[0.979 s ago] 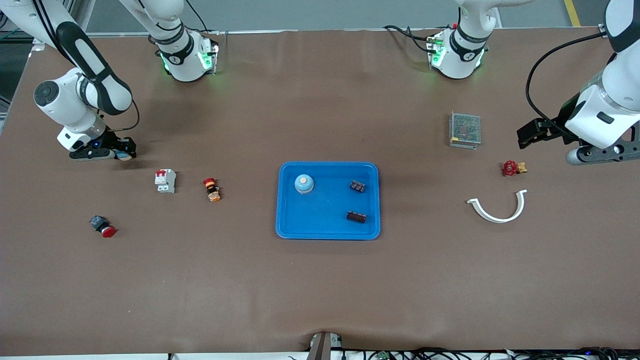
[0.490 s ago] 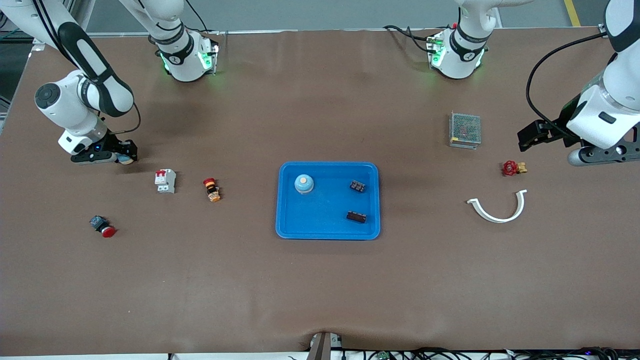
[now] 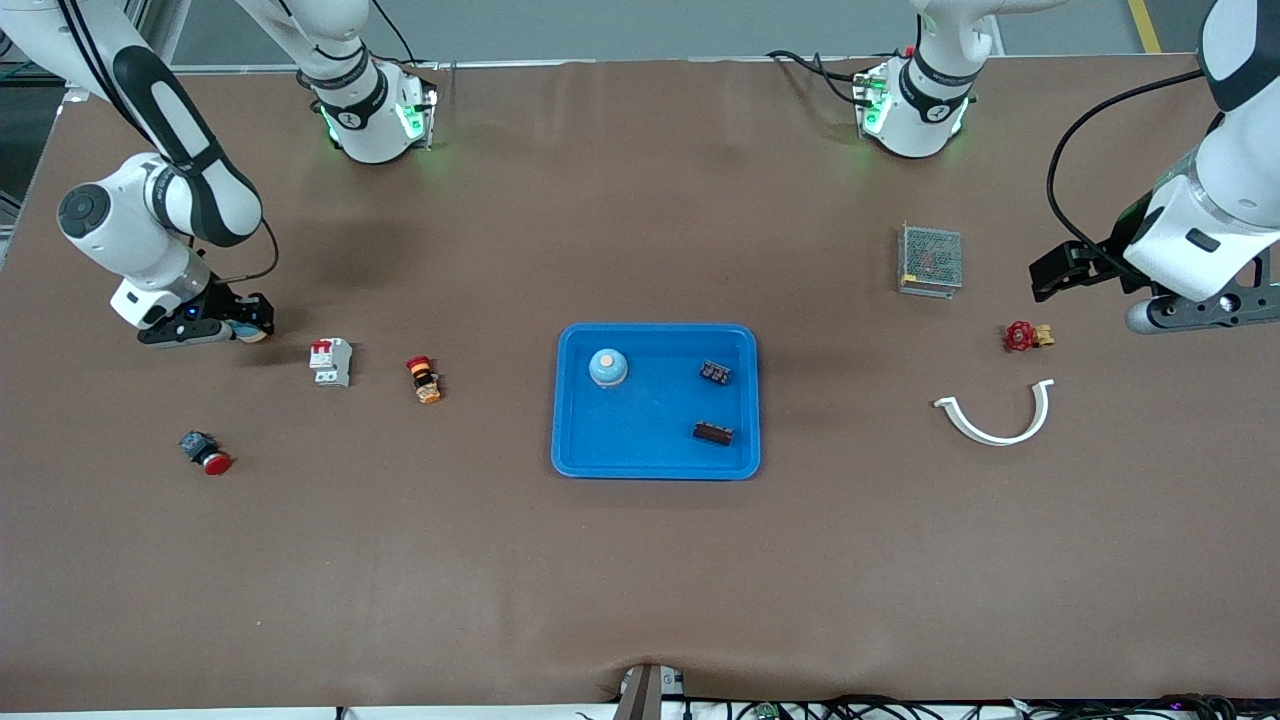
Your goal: Place electrolytic capacitor and blue bell in tray
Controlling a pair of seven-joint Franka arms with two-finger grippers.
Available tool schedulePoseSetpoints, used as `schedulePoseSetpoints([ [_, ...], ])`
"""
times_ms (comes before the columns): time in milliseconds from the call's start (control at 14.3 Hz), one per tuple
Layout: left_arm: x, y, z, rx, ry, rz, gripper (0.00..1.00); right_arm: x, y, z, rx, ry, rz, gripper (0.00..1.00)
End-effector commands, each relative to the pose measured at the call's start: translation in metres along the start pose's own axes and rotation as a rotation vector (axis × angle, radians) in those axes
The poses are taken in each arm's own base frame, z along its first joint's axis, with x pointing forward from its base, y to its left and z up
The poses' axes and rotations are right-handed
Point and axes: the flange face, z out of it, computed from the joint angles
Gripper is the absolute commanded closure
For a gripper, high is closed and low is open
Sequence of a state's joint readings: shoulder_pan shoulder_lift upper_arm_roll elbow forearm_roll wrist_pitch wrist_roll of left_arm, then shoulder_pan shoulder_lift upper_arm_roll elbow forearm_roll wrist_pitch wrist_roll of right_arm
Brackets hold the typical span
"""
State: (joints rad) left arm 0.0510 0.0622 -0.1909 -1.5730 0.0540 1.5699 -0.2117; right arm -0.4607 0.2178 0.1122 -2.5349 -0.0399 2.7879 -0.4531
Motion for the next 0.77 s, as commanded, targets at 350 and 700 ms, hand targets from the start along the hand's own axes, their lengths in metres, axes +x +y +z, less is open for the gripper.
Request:
schedulePoseSetpoints([
  [350,-0.006,-0.013,0.000,-0.018,0.000,-0.006,0.00,0.094,-0.026,-0.067,0.085,-0.053,0.083,1.00],
  [700,-0.006,-0.014,0.001,-0.018,0.000,-0.008,0.00,0.149,-0.078,-0.124,0.148,-0.077,0.149,1.00],
])
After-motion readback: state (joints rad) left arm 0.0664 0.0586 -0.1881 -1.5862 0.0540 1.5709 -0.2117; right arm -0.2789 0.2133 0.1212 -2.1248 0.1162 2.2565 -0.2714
